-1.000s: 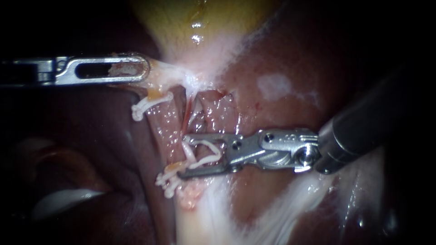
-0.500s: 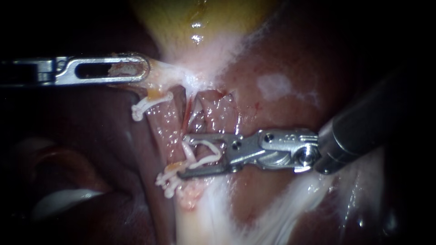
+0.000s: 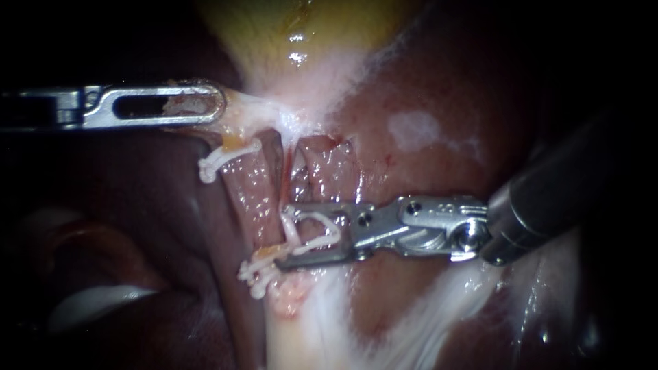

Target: Clipping first clip right tube

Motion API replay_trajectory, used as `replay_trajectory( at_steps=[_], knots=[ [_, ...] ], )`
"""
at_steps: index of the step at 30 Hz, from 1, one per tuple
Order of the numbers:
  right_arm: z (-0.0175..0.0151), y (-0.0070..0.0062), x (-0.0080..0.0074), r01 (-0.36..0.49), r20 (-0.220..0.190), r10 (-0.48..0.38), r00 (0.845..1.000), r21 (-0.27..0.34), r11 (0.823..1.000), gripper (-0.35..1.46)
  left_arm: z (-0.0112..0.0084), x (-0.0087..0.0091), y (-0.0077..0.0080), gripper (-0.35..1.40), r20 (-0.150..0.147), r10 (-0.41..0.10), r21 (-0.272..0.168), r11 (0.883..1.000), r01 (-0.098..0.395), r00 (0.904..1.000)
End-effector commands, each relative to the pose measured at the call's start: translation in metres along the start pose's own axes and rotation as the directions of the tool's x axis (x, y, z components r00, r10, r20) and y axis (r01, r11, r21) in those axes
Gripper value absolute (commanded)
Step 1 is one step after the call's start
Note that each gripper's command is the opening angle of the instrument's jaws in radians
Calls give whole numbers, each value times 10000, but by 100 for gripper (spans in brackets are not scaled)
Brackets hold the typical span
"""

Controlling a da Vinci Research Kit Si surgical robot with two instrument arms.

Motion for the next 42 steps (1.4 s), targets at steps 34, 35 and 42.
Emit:
replay_trajectory(
  at_steps=[34,35,42],
  knots=[
    [-14,17,-15,-234,-1,234,9997,82,9997,46,-1,5,-1,-35,28,25,-27,10000,-25,10000],
    [-13,16,-15,-233,-1,233,9997,85,9997,46,-1,5,-1,-35,29,26,-27,10000,-26,10000],
    [-12,15,-14,-465,-41,465,9989,81,9989,46,0,5,-1,-35,30,25,-29,10000,-25,10000]
  ],
)
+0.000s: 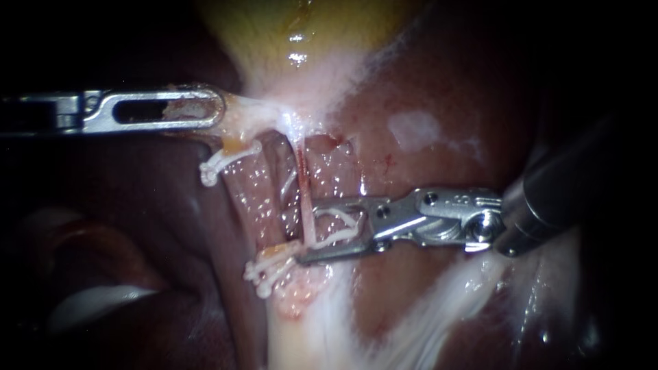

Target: Clipping first clip right tube

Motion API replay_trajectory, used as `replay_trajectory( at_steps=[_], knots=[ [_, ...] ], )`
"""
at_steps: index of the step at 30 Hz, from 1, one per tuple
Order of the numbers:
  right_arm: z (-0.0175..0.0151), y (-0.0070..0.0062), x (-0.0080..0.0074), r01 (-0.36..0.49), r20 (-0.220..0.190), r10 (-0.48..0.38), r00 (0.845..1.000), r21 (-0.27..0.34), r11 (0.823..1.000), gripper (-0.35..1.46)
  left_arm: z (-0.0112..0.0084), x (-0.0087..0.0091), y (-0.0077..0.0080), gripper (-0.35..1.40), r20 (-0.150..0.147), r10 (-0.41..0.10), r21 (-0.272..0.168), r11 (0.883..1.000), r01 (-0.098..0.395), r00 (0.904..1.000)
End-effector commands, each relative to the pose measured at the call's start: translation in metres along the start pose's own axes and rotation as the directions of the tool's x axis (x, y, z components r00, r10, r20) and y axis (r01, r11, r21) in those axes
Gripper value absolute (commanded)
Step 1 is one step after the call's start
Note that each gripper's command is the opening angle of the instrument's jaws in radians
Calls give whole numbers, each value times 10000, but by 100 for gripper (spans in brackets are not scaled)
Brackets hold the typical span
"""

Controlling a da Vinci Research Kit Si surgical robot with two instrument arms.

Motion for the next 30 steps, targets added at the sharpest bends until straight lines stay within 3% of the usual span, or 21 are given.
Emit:
replay_trajectory(
  at_steps=[1,11,18,30],
  knots=[
    [1,-1,1,-108,-60,109,9999,43,9999,46,0,0,0,-35,0,0,0,10000,0,10000],
    [12,0,5,-1074,-1144,1206,9861,1156,9875,46,0,0,0,-35,-1,0,1,10000,0,10000],
    [16,-3,6,-1662,-1891,2099,9593,2231,9605,46,1,0,0,-35,-2,-2,3,10000,2,10000],
    [16,-4,6,-2144,-2584,3144,9134,3513,9114,45,1,-1,0,-35,-4,-3,4,10000,3,10000]
  ],
)
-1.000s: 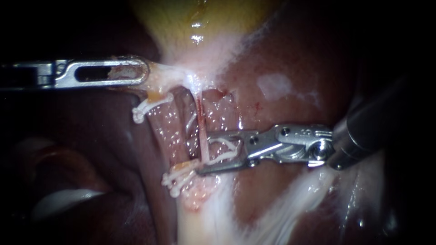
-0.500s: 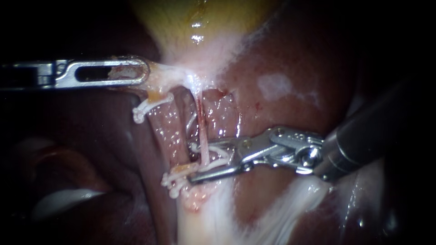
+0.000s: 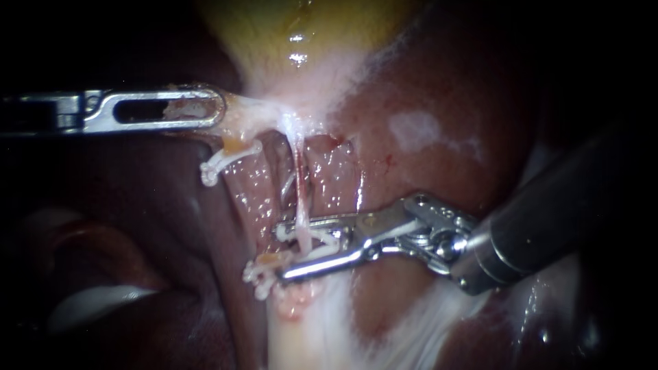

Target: Clipping first clip right tube

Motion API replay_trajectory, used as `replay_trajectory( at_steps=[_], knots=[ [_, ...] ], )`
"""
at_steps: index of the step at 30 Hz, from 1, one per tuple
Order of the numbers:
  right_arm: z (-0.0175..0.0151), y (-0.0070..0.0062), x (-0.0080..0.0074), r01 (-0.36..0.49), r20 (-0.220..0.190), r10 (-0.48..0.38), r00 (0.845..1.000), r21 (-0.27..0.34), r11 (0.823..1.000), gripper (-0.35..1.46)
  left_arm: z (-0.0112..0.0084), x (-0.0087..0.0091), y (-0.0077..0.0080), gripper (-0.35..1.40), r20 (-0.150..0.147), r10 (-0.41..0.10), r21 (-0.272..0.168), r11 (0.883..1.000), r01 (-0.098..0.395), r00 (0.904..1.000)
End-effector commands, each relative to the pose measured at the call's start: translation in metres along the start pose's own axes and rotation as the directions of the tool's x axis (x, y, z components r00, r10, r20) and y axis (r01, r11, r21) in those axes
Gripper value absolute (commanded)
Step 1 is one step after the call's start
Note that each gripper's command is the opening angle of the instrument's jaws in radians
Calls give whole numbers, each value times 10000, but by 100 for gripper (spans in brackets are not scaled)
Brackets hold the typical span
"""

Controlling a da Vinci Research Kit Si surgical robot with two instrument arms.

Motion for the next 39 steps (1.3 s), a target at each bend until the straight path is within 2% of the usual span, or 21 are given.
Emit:
replay_trajectory(
  at_steps=[1,6,12,25,27,32,35,39],
  knots=[
    [0,-1,0,-49,-75,50,10000,111,9999,45,0,0,0,-35,0,-3,2,10000,3,10000],
    [3,-6,-1,-359,-223,370,9991,457,9983,45,0,0,0,-35,0,-3,1,10000,3,10000],
    [8,-14,-3,-694,-102,701,9975,589,9959,42,1,0,0,-35,1,-4,0,10000,4,10000],
    [12,-12,-6,-787,-118,794,9968,561,9953,34,2,0,0,-35,6,-3,-4,10000,3,10000],
    [12,-12,-6,-784,-171,793,9967,498,9957,25,2,0,0,-35,6,-3,-4,10000,3,10000],
    [7,-8,-5,-1318,-290,1322,9908,147,9912,-34,1,0,0,-35,5,-2,-3,10000,2,10000],
    [3,-5,-5,-1672,-291,1672,9855,17,9859,-35,2,0,0,-35,6,-2,-4,10000,2,10000],
    [1,-5,-8,-1660,-277,1660,9857,18,9861,-35,2,0,0,-35,5,-2,-3,10000,2,10000]
  ],
)
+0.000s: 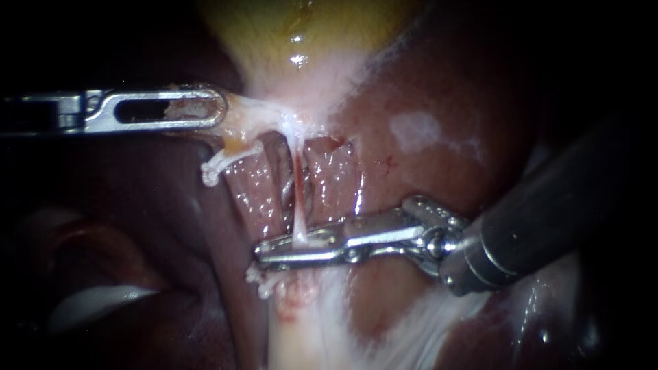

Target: Clipping first clip right tube

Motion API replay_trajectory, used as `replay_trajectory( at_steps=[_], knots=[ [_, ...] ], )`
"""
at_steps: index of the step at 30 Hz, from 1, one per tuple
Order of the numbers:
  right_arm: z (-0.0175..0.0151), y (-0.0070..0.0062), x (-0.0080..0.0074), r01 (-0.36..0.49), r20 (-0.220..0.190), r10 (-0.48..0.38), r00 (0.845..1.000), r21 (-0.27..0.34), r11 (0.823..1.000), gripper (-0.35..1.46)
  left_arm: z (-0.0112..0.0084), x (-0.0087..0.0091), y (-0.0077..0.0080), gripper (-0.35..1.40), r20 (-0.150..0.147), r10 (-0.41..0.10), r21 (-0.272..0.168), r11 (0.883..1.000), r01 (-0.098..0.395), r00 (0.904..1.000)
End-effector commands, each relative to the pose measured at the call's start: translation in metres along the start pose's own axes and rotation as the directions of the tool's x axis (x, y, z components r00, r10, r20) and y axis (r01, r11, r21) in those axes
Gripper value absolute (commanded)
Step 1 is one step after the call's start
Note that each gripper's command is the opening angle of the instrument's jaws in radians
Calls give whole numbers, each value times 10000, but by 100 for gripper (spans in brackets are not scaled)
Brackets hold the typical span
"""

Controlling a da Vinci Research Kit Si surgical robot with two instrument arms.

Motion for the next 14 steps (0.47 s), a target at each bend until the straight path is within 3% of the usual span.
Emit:
replay_trajectory(
  at_steps=[1,14],
  knots=[
    [0,0,-1,10,22,-10,10000,20,10000,-35,0,0,0,-35,-2,4,3,10000,-4,10000],
    [0,0,-1,11,24,-11,10000,20,10000,-35,0,0,0,-35,-1,3,2,10000,-3,10000]
  ],
)
